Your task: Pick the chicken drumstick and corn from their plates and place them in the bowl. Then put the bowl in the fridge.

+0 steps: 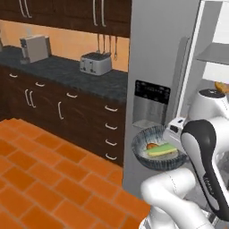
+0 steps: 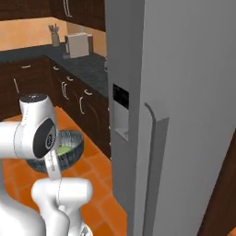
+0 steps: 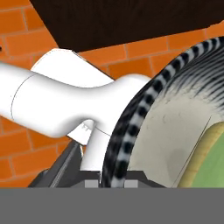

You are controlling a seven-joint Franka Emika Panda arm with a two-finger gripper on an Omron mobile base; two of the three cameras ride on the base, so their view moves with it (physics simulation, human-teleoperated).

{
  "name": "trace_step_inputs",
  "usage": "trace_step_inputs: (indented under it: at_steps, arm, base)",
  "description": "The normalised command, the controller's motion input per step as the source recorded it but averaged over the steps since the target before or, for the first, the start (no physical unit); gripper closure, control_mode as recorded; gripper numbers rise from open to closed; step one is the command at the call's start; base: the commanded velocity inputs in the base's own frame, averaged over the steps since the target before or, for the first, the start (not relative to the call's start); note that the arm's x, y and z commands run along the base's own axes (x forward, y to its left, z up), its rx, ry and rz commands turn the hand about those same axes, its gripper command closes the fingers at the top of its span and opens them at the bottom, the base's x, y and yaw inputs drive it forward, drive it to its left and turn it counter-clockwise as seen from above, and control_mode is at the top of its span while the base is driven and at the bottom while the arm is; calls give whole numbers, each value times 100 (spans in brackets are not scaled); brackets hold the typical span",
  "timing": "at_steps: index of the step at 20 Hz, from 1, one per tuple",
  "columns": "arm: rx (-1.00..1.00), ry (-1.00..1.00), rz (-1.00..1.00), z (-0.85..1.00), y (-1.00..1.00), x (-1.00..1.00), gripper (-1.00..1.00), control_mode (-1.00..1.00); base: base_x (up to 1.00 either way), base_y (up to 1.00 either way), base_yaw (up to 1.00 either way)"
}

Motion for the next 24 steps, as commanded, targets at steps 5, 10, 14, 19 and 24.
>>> trace_step_inputs:
  at_steps: [5,10,14,19,24]
  arm:
    - [0,0,0,0,0,0,100,100]
    - [0,0,0,0,0,0,100,100]
    - [0,0,0,0,0,0,100,100]
    - [0,0,0,0,0,0,100,100]
    - [0,0,0,0,0,0,100,100]
  base:
    - [100,17,-3]
    - [75,-6,2]
    - [43,10,-68]
    - [4,35,-83]
    - [5,35,-76]
